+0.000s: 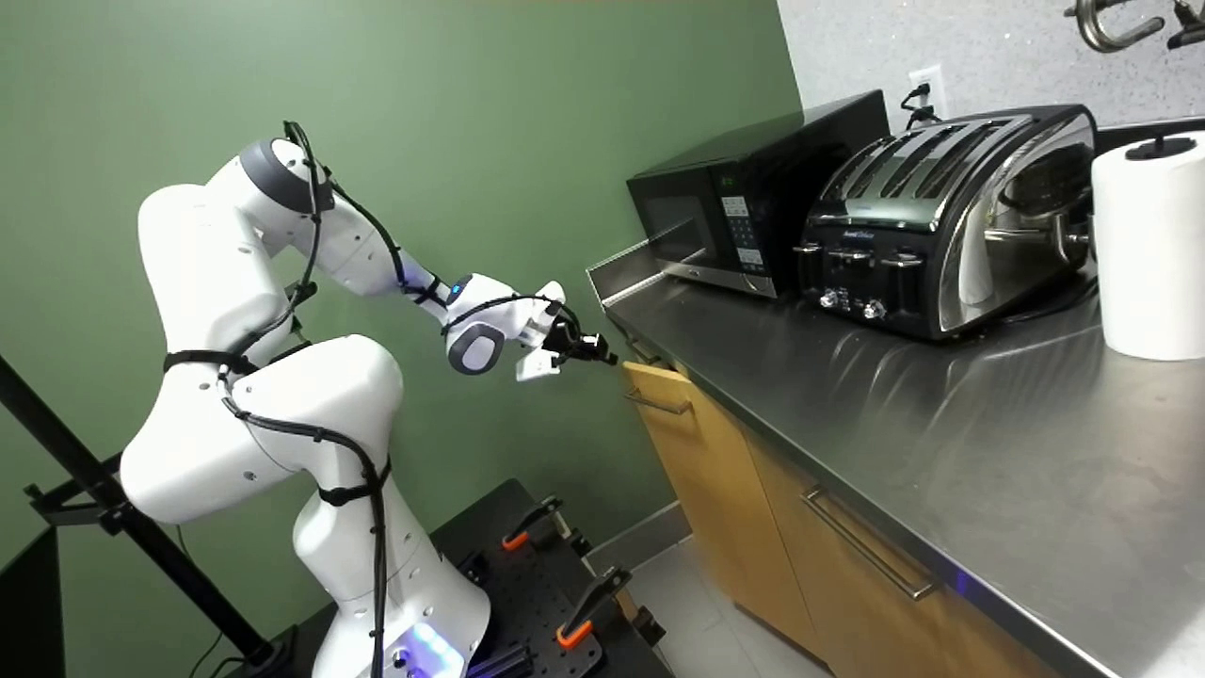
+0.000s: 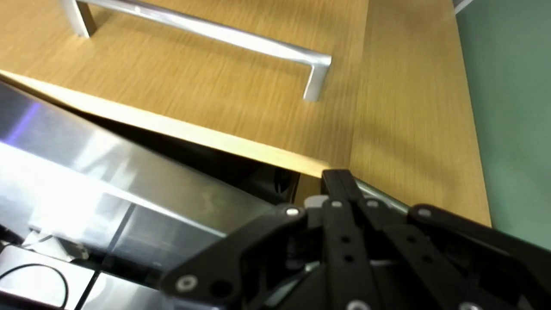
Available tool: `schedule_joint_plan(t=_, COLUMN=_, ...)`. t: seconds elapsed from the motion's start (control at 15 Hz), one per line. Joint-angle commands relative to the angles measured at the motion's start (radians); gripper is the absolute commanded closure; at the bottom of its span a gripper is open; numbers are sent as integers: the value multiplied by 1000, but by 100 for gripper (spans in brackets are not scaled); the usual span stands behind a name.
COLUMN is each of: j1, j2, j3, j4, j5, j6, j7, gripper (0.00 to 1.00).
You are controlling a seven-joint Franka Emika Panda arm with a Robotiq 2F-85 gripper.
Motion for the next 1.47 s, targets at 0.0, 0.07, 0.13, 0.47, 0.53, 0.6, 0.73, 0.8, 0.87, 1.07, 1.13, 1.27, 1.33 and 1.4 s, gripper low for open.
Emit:
schedule_joint_plan(t=0.0, j1=31, j2=60, j3=-21, j4=-11, j5=28, j6=6, j7=18, gripper=100)
schedule_joint_plan(t=0.07, j1=31, j2=70, j3=-14, j4=-19, j5=42, j6=3, j7=11, gripper=100)
schedule_joint_plan(t=0.13, j1=33, j2=87, j3=-15, j4=-24, j5=56, j6=2, j7=5, gripper=100)
schedule_joint_plan(t=0.47, j1=33, j2=182, j3=-28, j4=13, j5=49, j6=7, j7=41, gripper=100)
schedule_joint_plan(t=0.53, j1=29, j2=205, j3=-30, j4=30, j5=40, j6=6, j7=59, gripper=100)
schedule_joint_plan(t=0.6, j1=30, j2=230, j3=-37, j4=51, j5=28, j6=6, j7=84, gripper=100)
schedule_joint_plan(t=0.73, j1=37, j2=280, j3=-56, j4=94, j5=1, j6=6, j7=137, gripper=100)
schedule_joint_plan(t=0.8, j1=34, j2=303, j3=-62, j4=115, j5=-16, j6=7, j7=164, gripper=100)
schedule_joint_plan(t=0.87, j1=39, j2=331, j3=-76, j4=134, j5=-26, j6=5, j7=192, gripper=100)
schedule_joint_plan(t=1.07, j1=33, j2=403, j3=-116, j4=187, j5=-49, j6=5, j7=261, gripper=100)
schedule_joint_plan(t=1.13, j1=28, j2=429, j3=-132, j4=206, j5=-51, j6=3, j7=279, gripper=100)
schedule_joint_plan(t=1.27, j1=3, j2=470, j3=-149, j4=236, j5=-57, j6=4, j7=303, gripper=100)
schedule_joint_plan(t=1.33, j1=-7, j2=481, j3=-153, j4=244, j5=-58, j6=4, j7=308, gripper=100)
schedule_joint_plan(t=1.4, j1=-17, j2=477, j3=-147, j4=242, j5=-59, j6=12, j7=305, gripper=100)
